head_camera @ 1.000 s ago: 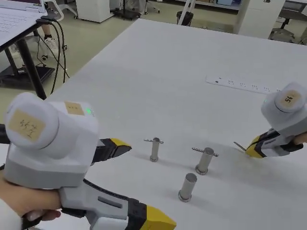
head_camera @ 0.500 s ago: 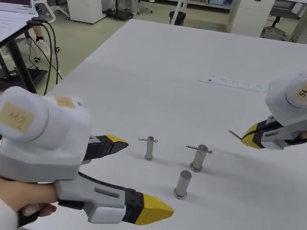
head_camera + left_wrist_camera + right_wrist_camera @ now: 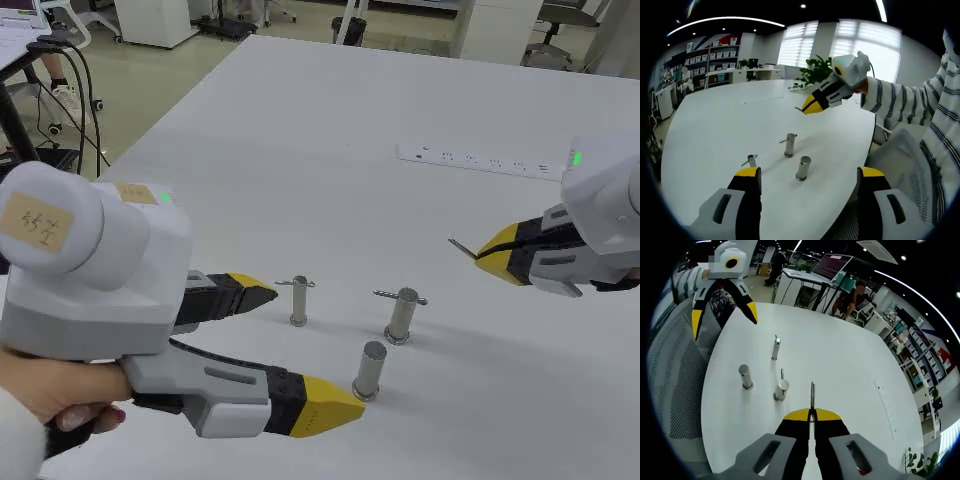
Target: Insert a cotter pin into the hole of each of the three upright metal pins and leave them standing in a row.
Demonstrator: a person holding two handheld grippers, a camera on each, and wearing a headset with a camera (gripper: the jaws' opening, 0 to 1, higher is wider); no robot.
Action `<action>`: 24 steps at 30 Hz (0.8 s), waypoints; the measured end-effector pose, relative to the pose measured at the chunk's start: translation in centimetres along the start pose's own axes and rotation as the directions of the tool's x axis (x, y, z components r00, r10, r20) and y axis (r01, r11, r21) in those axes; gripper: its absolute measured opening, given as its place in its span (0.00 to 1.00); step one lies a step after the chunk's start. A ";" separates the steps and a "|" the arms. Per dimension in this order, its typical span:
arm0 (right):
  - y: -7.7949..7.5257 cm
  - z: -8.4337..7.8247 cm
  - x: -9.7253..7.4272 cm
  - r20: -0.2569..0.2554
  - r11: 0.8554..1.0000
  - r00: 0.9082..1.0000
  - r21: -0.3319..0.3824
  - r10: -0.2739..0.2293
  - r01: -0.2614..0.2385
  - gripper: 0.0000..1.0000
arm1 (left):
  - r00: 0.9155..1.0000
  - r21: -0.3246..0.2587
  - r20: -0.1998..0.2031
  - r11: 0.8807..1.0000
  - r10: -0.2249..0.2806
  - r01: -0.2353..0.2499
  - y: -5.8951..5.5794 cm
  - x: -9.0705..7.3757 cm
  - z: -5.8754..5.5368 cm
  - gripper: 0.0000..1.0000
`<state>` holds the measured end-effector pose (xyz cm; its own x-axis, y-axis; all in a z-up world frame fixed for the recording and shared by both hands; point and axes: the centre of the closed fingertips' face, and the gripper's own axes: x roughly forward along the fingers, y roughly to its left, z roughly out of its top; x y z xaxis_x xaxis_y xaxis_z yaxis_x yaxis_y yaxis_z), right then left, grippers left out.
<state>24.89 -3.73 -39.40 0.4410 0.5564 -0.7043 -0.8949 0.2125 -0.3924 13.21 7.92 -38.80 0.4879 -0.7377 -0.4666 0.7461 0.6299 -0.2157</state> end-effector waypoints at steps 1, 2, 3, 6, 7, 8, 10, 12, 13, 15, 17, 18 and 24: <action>0.4 0.5 -0.3 0.021 1.000 1.000 -0.023 -0.006 0.006 0.00 | 1.000 -0.003 0.004 1.000 -0.003 0.003 -0.1 0.1 0.1 0.75; 0.7 0.9 -0.4 0.036 0.999 0.999 -0.041 -0.008 0.010 0.00 | 1.000 -0.004 0.005 1.000 -0.004 0.004 -0.1 0.2 0.2 0.75; 1.3 1.0 -0.6 0.040 0.998 0.999 -0.055 -0.012 0.014 0.00 | 1.000 -0.006 0.010 1.000 -0.005 0.005 -0.1 0.3 0.3 0.73; 2.3 1.4 -1.0 0.052 0.997 0.998 -0.075 -0.018 0.022 0.00 | 0.999 -0.040 0.039 0.999 -0.014 0.016 -0.2 0.5 0.8 0.68; 2.4 1.5 -1.0 0.058 0.996 0.998 -0.083 -0.019 0.024 0.00 | 0.999 -0.045 0.048 0.999 -0.016 0.019 -0.2 0.6 1.0 0.67; 2.9 1.7 -1.2 0.063 0.995 0.998 -0.097 -0.023 0.029 0.00 | 0.998 -0.054 0.056 0.998 -0.019 0.022 -0.2 0.6 1.1 0.66; 3.6 2.0 -1.5 0.065 0.991 0.997 -0.125 -0.030 0.038 0.00 | 0.998 -0.060 0.066 0.998 -0.023 0.027 -0.2 0.7 1.4 0.64; 4.4 2.4 -1.7 0.071 0.989 0.997 -0.139 -0.032 0.042 0.00 | 0.996 -0.068 0.077 0.997 -0.033 0.039 -0.3 0.8 1.7 0.62; 4.7 2.6 -1.8 0.077 0.989 0.996 -0.141 -0.034 0.044 0.00 | 0.996 -0.071 0.084 0.997 -0.037 0.043 -0.4 0.9 1.9 0.60; 5.4 3.3 -2.0 0.103 0.986 0.994 -0.160 -0.036 0.052 0.00 | 0.993 -0.085 0.107 0.995 -0.050 0.059 -0.6 1.0 2.5 0.57; 6.2 3.9 -2.2 0.119 0.982 0.992 -0.180 -0.033 0.054 0.00 | 0.990 -0.094 0.129 0.993 -0.062 0.074 -0.8 1.1 3.1 0.55; 6.6 4.2 -2.2 0.124 0.981 0.992 -0.188 -0.034 0.057 0.00 | 0.989 -0.096 0.135 0.992 -0.066 0.079 -0.8 1.1 3.3 0.54; 8.2 5.7 -2.4 0.150 0.971 0.988 -0.234 -0.018 0.054 0.00 | 0.986 -0.146 0.151 0.985 -0.069 0.091 -0.9 1.7 3.9 0.45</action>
<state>16.13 1.25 -37.60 0.4420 0.6668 -0.6000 -0.8289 0.0479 -0.5574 15.16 5.19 -36.07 0.4978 -0.8076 -0.3162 0.7133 0.5886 -0.3805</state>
